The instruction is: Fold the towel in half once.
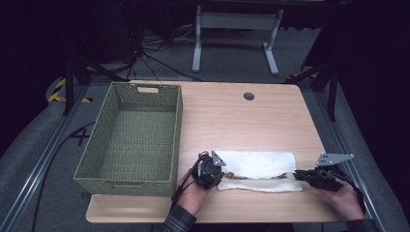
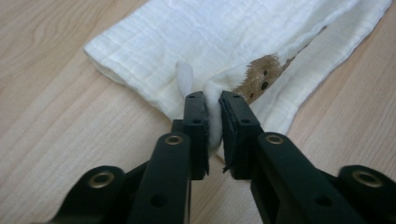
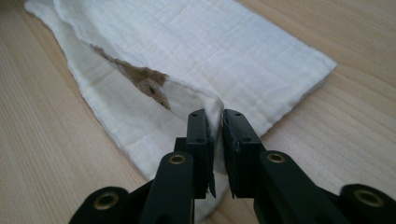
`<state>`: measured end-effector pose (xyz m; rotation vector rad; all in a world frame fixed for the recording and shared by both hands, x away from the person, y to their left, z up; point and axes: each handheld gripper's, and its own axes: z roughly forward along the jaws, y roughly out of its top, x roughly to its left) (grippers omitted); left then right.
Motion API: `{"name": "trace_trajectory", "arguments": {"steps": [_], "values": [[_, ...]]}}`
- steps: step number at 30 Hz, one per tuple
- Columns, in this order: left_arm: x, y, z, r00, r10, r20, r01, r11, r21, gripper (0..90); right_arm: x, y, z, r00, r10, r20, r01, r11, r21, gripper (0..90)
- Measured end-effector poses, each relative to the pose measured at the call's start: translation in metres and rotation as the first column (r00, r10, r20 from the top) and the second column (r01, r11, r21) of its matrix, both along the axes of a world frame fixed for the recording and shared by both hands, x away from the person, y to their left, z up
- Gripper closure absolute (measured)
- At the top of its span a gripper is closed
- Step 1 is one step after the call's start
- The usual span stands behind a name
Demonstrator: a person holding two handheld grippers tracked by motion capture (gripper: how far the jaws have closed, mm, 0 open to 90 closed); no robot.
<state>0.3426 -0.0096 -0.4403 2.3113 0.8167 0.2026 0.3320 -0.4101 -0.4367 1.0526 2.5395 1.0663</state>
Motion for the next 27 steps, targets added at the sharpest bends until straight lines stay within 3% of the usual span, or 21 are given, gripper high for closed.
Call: {"name": "trace_trajectory", "arguments": {"steps": [4,9,12,16,27], "values": [[-0.004,0.003,0.006,1.0000,-0.009,0.003,0.009,0.9998,-0.016,70.2,-0.005,-0.005,0.003,0.9999,-0.009,0.009,0.009,1.000,0.021,72.1],[-0.008,0.008,0.019,0.9993,0.003,0.037,-0.001,0.9980,-0.064,68.5,-0.011,-0.010,0.014,0.9979,-0.025,0.059,0.022,0.998,0.052,72.0],[-0.005,0.007,0.021,0.9992,0.003,0.040,-0.001,0.9980,-0.063,70.2,-0.010,-0.009,0.017,0.9967,-0.024,0.078,0.020,0.998,0.052,73.1],[0.006,0.003,0.022,0.9983,0.016,0.056,-0.013,0.9982,-0.058,75.2,0.001,-0.002,0.015,0.9977,-0.009,0.067,0.006,0.999,0.040,73.7],[0.047,-0.005,0.018,0.9922,0.108,0.061,-0.106,0.9937,-0.036,71.4,0.040,0.007,0.012,0.9974,-0.038,0.061,0.037,0.999,0.023,71.1]]}}
